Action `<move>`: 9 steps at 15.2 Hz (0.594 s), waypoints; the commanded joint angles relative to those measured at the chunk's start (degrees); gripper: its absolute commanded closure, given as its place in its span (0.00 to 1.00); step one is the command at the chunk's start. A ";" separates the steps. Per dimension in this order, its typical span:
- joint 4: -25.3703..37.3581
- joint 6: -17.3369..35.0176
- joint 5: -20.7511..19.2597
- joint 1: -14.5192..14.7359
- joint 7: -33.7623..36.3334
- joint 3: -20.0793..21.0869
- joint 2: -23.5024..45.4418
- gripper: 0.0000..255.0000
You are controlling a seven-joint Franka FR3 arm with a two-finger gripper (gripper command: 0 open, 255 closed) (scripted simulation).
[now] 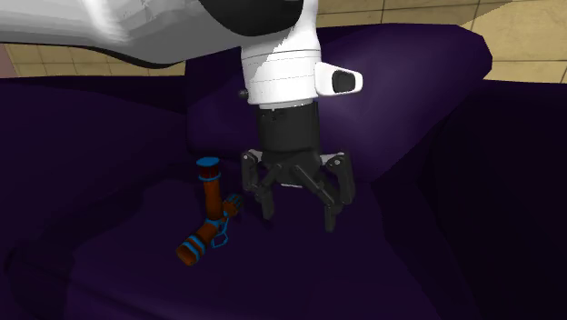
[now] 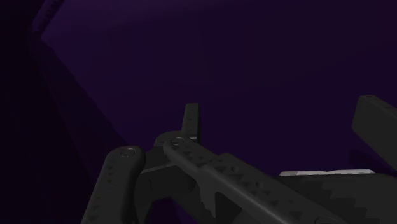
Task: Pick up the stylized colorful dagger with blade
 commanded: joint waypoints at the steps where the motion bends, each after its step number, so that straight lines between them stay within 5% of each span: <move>1: 0.00 0.00 0.00 0.00 0.00 0.00 0.00 0.00; 9: -6.36 2.61 11.93 5.85 4.06 3.40 -5.89 0.00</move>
